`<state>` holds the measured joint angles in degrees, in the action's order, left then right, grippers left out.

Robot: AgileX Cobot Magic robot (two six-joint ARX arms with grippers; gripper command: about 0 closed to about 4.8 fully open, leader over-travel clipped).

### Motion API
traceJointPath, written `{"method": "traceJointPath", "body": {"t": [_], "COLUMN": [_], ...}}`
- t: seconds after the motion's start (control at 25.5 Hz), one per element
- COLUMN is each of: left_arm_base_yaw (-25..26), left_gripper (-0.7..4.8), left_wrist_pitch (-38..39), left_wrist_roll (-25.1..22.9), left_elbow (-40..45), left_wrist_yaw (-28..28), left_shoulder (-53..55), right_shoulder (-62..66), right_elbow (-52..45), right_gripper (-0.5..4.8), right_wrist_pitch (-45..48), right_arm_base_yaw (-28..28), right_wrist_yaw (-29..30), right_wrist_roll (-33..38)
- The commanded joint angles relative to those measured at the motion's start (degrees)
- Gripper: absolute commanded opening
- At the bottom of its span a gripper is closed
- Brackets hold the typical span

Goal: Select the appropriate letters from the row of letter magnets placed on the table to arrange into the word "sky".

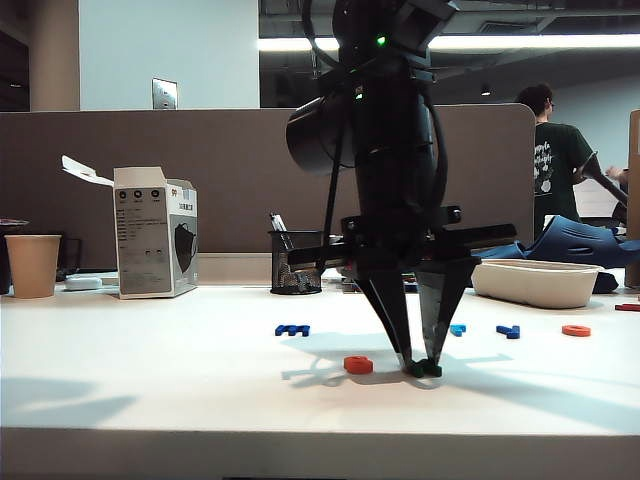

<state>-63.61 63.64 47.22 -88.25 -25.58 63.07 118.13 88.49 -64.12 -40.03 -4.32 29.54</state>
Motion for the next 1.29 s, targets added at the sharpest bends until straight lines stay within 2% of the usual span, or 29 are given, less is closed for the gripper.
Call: {"method": "traceJointPath", "body": {"t": [0.04, 0.9, 1.02, 1.18, 1.25, 1.29], "left_arm_base_yaw": [0.02, 0.02, 0.02, 0.02, 0.02, 0.02], "left_gripper": [-0.04, -0.04, -0.04, -0.04, -0.04, -0.04], "left_wrist_pitch": [-0.5, -0.5, -0.5, -0.5, -0.5, -0.5], "left_wrist_roll": [-0.26, -0.26, -0.26, -0.26, -0.26, -0.26], "left_elbow": [-0.15, -0.15, -0.15, -0.15, -0.15, -0.15], "left_wrist_yaw": [-0.13, -0.13, -0.13, -0.15, -0.13, -0.13], "left_shoulder": [-0.09, -0.09, -0.07, -0.09, -0.09, -0.09], "right_shoulder": [1.77, 1.77, 1.66, 1.33, 0.85, 0.68], "right_elbow": [-1.46, -1.31, -1.16, -1.16, -1.16, -1.14], "right_gripper": [0.81, 0.86, 1.2, 1.22, 1.66, 1.71], "right_wrist_pitch": [0.63, 4.5, 4.33, 4.07, 3.96, 3.96], "right_arm_base_yaw": [0.07, 2.01, 2.01, 1.99, 2.01, 1.99], "right_wrist_yaw": [0.07, 0.09, 0.15, 0.15, 0.17, 0.2], "right_wrist_roll": [0.33, 0.35, 0.33, 0.26, 0.22, 0.22]}}
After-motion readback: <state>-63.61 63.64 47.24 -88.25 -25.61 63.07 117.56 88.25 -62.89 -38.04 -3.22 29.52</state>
